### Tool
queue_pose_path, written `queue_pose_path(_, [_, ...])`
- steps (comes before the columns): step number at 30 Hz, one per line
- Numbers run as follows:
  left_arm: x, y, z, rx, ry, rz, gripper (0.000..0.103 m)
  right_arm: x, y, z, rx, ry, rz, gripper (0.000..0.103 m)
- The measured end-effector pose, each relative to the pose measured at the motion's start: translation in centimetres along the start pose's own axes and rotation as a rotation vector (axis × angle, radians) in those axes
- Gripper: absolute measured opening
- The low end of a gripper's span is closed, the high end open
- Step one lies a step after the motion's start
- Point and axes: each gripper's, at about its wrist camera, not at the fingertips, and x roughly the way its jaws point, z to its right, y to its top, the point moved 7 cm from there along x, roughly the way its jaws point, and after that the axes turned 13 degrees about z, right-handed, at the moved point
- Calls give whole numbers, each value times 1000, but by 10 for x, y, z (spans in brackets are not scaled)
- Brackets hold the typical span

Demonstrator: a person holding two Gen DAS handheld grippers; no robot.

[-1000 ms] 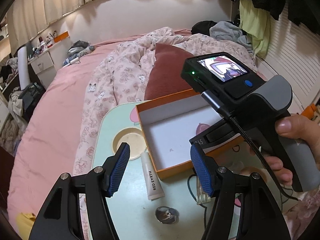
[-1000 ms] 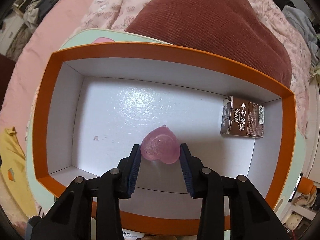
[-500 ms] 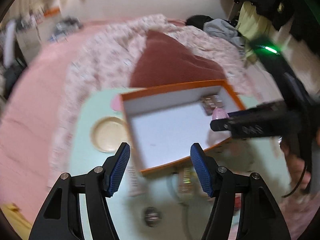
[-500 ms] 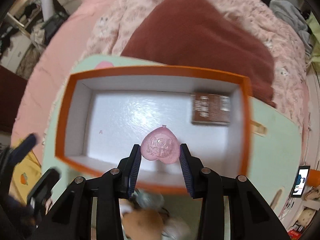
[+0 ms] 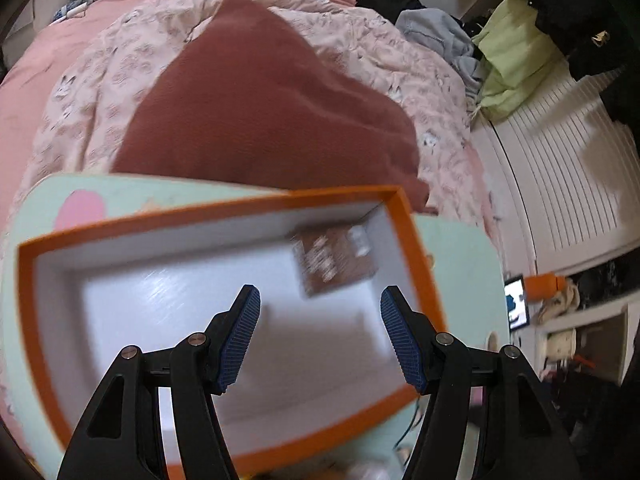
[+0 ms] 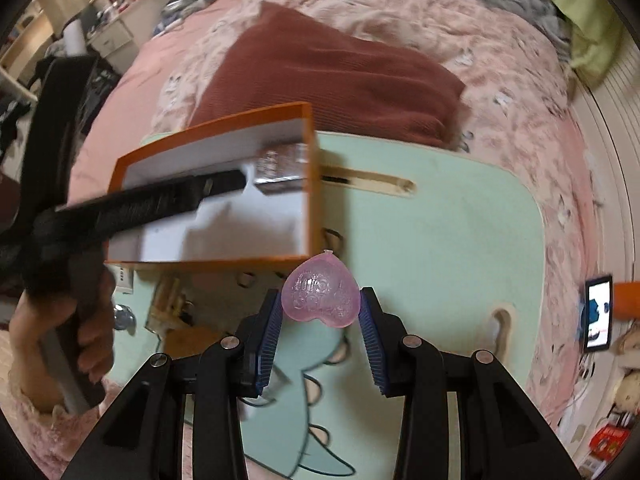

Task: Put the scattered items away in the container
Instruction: 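Lift the pink heart out with the right gripper while the left gripper reaches for the brown carton, then grasp and lift the brown carton with the left gripper while the right gripper carries the heart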

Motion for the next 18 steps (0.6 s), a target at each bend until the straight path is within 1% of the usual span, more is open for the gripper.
queue_pose_path(1, [7,0,4,15,17,-10,63,-1,-2,8,16,4,0,37])
queue_pose_path(3, [21,3,2,31,83,-25,63,-3,-4,20,44,8,3,37])
queue_pose_path(4, [28,3,-1,27,118,-29,63,-5,-5,26,56,11,9,37])
queue_pose_path(5, [33,5,-3,11,133,-28,63,-7,-5,28,62,13,12,37])
queue_pose_path(6, [39,7,-5,-20,122,-30,63,-8,-5,31,68,16,17,37])
queue_pose_path(7, [43,7,-4,-64,78,-34,63,-9,-6,34,72,18,19,37])
queue_pose_path(9, [45,6,-1,-102,38,-36,63,-11,-7,35,70,19,17,37])
queue_pose_path(10, [46,6,0,-99,41,-32,63,-10,-7,34,67,24,16,37])
queue_pose_path(14, [52,10,3,-49,101,-28,63,-8,-7,30,54,39,18,37])
queue_pose_path(16, [52,11,2,-53,117,-30,63,-6,-7,27,52,49,18,37])
queue_pose_path(18, [54,10,3,-27,124,-35,63,-4,-8,25,51,53,18,37])
